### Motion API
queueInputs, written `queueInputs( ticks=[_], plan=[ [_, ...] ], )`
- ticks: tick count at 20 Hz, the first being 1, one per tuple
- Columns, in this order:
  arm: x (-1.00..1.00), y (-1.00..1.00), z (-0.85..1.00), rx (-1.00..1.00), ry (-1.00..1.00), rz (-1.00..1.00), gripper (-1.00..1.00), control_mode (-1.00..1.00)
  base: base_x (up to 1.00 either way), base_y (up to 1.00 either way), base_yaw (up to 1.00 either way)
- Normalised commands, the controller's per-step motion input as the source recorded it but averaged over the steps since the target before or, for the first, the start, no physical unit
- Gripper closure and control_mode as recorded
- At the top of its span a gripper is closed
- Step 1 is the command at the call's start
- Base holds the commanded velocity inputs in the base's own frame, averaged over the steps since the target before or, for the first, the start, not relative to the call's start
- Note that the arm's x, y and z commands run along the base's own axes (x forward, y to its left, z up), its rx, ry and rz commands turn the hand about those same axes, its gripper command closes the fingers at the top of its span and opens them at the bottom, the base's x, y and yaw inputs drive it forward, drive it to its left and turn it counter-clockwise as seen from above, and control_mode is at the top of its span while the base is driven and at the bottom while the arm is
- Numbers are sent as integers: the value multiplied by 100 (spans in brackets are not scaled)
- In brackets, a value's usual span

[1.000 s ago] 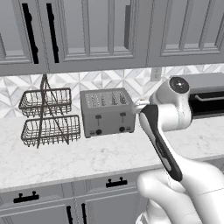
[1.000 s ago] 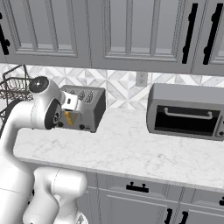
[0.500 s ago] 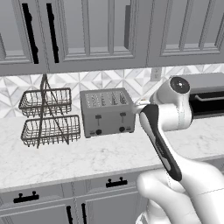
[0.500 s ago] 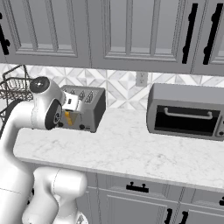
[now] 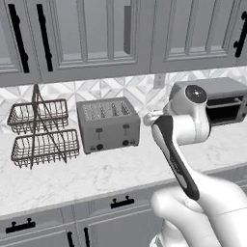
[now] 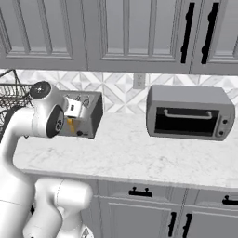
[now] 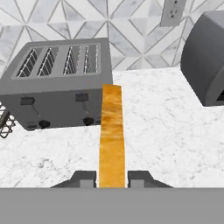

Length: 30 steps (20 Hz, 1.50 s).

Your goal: Start the toaster. Once the lever pops up, take the bread to the plate on the dining counter.

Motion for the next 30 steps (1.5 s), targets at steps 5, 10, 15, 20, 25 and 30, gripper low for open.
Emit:
queueInputs(
  ticks=[5, 10, 15, 20, 25, 30],
  plan=[
    [0, 0, 0, 0, 0, 0, 100, 100, -31, -21, -61],
    [0, 0, 0, 0, 0, 0, 100, 100, -8, -9, -76],
    [0, 0, 0, 0, 0, 0, 100, 100, -5, -25, -76],
    [0, 0, 0, 0, 0, 0, 100, 100, -4, -54, -66],
    [0, 0, 0, 0, 0, 0, 100, 100, 0, -83, -48],
    [0, 0, 0, 0, 0, 0, 100, 100, 0, -100, -49]
  ],
)
